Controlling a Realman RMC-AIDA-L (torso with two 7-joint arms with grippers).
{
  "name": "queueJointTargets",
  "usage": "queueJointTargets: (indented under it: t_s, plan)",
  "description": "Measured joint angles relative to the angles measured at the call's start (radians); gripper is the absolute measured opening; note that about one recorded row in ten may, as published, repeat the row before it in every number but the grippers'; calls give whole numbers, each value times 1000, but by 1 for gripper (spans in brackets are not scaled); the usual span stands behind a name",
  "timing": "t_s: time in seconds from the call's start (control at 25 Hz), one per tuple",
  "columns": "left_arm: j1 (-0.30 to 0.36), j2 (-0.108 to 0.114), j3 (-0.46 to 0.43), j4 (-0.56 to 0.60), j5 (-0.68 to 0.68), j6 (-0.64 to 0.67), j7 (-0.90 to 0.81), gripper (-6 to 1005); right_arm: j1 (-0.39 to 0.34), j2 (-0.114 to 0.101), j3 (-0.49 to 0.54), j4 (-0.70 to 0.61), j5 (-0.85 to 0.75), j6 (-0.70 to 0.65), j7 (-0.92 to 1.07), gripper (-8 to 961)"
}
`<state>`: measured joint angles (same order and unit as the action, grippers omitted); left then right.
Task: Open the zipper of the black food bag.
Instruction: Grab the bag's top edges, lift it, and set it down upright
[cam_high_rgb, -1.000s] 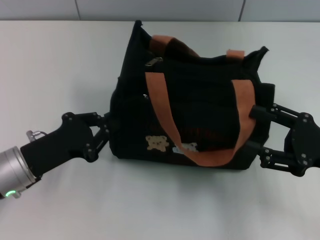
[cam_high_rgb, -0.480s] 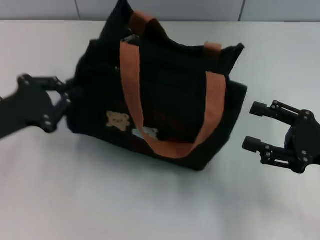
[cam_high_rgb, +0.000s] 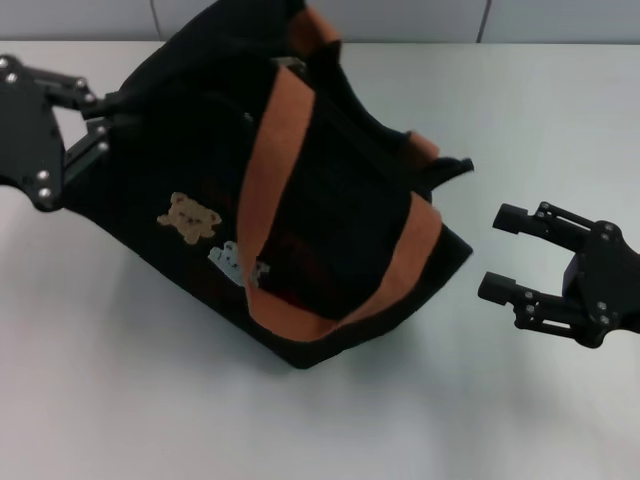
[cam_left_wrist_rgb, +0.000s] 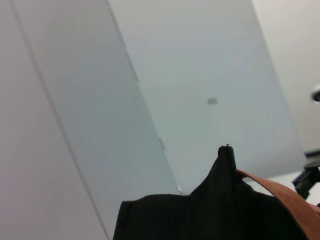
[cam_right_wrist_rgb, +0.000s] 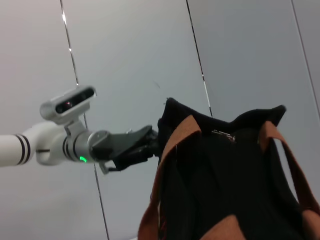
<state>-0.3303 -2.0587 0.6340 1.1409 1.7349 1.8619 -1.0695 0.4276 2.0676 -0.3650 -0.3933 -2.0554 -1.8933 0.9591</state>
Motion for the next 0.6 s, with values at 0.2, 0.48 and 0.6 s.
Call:
queueJointTargets:
  t_s: [0.2, 0.48, 0.6]
  plan:
    - [-1, -10, 107, 104, -31, 6, -52, 73, 36, 9, -4, 59, 9, 70, -3, 804]
    - [-3, -15, 210, 40, -131, -6, -5, 72, 148, 17, -57, 264, 4, 230, -52, 804]
    - [-11, -14, 218, 6, -163, -1, 16, 72, 200, 21, -76, 343, 3, 289, -55, 804]
